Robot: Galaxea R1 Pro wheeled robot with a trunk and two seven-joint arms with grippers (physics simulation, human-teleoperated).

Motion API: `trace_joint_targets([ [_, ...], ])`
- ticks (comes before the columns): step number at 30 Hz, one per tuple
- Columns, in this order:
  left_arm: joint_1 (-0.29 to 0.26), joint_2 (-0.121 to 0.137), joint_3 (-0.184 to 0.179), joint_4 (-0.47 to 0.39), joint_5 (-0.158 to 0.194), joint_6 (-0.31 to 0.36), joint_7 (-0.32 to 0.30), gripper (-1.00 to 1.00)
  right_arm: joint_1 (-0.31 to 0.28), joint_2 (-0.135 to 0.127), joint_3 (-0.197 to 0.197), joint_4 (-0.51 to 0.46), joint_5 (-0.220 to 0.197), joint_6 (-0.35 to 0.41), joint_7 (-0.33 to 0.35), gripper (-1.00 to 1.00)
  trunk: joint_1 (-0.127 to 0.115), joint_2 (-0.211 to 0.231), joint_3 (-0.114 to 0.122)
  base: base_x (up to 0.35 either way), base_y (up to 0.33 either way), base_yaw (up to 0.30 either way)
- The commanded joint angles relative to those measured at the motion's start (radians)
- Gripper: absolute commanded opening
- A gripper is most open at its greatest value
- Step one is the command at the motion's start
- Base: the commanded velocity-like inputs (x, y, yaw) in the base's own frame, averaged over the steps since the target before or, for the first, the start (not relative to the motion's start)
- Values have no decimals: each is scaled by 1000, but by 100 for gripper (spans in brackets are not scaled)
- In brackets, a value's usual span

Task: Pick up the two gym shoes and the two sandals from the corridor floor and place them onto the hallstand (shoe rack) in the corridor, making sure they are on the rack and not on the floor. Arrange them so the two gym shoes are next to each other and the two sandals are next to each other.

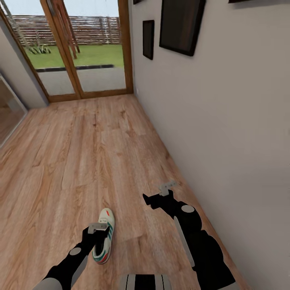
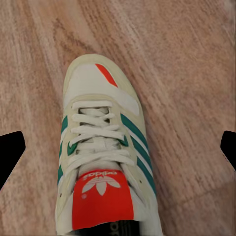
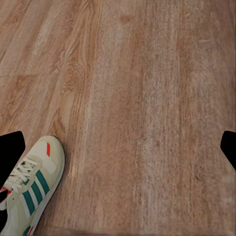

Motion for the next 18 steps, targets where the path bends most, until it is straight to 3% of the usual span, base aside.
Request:
trace_joint_targets([
  [1,0,1,-2,1,2,-3,-2,100,-1,1,-1,-1,11,4,8,100,0,-1,-4,0,0,-152],
  [8,0,1,-2,0,3,-3,-2,100,-1,1,0,-1,11,5,7,100,3,-2,-30,0,0,-69],
  [18,0,0,-2,1,3,-4,-1,100,-1,1,-1,-1,11,4,8,100,3,-2,-30,0,0,-11],
])
